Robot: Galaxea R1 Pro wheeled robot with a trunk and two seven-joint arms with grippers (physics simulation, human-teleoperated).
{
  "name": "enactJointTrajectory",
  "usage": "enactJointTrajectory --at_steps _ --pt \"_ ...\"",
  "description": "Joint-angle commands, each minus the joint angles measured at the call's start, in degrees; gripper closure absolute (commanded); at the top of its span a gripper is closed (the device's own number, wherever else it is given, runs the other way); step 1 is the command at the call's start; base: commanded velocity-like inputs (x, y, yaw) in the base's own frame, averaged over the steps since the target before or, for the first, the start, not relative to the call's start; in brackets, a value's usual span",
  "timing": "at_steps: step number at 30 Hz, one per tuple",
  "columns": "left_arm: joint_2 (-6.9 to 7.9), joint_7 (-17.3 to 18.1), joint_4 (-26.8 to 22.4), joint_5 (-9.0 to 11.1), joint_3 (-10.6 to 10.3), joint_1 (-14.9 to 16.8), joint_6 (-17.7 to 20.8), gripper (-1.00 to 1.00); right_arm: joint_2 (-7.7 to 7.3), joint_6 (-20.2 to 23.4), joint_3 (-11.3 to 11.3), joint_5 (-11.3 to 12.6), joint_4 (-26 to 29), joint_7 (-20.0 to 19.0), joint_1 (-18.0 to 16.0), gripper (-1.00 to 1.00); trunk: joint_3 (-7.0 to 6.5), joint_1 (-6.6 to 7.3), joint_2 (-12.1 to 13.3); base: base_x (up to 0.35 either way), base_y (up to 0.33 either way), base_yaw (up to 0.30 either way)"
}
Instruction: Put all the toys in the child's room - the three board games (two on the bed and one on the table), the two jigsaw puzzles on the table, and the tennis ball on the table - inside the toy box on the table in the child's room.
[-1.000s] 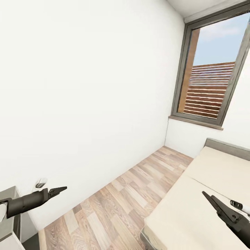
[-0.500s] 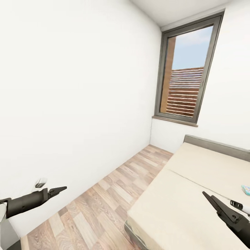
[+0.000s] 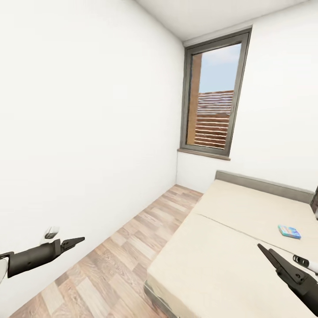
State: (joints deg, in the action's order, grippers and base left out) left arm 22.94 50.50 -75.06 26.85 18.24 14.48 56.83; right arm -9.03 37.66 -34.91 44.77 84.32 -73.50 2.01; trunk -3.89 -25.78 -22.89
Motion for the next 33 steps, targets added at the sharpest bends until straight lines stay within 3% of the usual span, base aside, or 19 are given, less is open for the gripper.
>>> enactJointTrajectory --at_steps 1,15,23,33 --pt "0.0 0.3 0.0 -0.1 0.0 0.0 0.2 -1.0 -0.02 0.5 0.0 0.3 0.0 0.0 0.0 -1.0 -0.06 -0.01 0.0 -0.139 -0.214 -0.219" --pt "-0.06 0.3 -0.1 0.0 0.0 0.0 0.2 -1.0 -0.07 0.6 -0.1 0.4 -1.7 0.1 0.0 -1.0 -1.04 -0.01 0.0 -0.178 -0.188 -0.219" --pt "-0.09 0.3 -0.1 0.0 0.0 0.0 0.2 -1.0 -0.11 0.8 -2.3 0.4 -5.1 0.3 0.0 -1.0 -1.59 -0.01 0.0 -0.189 -0.033 -0.219" --pt "-0.21 0.3 -0.2 0.0 0.0 0.0 0.2 -1.0 -0.03 3.6 -2.9 -0.3 -5.6 2.8 0.0 -1.0 -2.1 -0.01 0.0 -0.148 -0.122 -0.158"
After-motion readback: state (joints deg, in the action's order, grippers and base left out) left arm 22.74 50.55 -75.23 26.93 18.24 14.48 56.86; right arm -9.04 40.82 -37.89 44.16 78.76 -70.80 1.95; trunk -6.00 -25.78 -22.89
